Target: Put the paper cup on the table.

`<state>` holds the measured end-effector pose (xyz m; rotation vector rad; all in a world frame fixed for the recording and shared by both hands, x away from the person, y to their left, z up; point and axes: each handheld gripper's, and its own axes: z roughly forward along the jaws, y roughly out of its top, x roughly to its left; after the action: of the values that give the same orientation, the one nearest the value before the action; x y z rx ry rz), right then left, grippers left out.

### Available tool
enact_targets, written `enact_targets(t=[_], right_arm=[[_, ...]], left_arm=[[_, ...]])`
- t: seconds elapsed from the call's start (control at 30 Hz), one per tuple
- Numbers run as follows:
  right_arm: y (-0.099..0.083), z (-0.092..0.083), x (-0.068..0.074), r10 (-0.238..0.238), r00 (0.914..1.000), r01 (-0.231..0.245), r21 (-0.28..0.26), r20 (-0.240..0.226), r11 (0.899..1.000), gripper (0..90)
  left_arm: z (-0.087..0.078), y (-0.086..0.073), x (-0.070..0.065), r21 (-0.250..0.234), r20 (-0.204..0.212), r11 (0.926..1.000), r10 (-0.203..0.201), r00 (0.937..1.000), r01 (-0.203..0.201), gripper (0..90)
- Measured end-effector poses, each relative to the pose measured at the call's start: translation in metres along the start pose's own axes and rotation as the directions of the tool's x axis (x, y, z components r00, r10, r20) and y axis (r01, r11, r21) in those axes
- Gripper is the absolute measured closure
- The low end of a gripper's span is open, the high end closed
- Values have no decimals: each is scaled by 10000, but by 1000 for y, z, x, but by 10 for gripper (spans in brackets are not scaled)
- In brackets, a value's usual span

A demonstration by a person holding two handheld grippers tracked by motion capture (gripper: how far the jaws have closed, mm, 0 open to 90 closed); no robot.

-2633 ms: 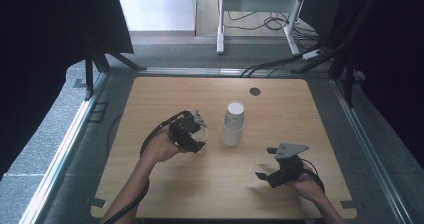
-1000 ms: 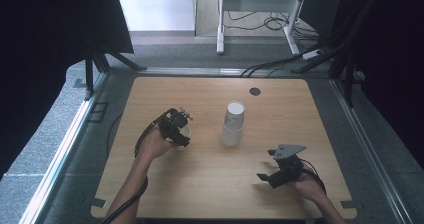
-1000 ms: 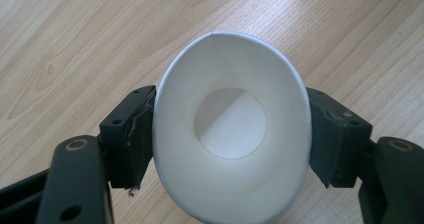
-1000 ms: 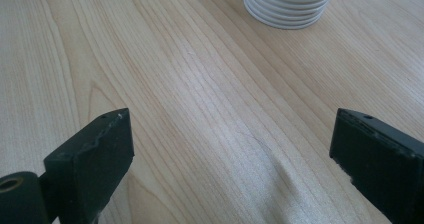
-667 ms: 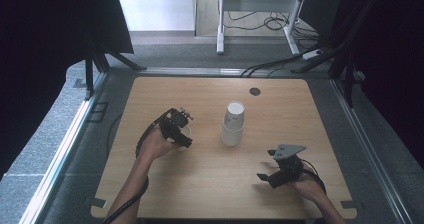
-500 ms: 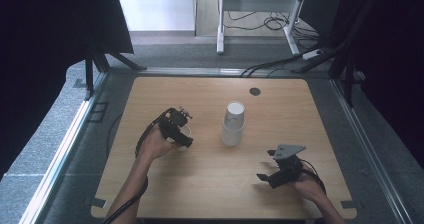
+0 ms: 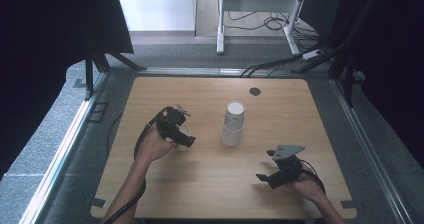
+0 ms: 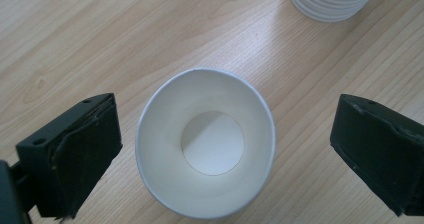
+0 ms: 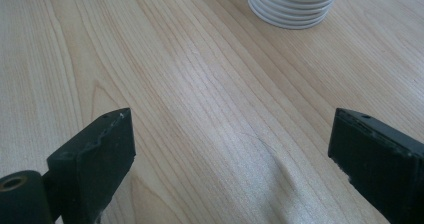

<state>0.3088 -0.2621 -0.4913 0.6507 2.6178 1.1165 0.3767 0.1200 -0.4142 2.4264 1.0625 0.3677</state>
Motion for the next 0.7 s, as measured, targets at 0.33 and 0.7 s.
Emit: enact_targets(t=[0.33, 0.7], right_arm=[[0, 1, 0, -13, 10000, 13, 20, 13, 10000, 51], [0, -1, 0, 23, 10000, -22, -46, 83, 10000, 53]], left_arm=[[-18, -6, -10, -842, -276, 9961, 257, 9993, -279, 0], [-29, -18, -17, -1615, -417, 9866, 155, 9990, -220, 0]])
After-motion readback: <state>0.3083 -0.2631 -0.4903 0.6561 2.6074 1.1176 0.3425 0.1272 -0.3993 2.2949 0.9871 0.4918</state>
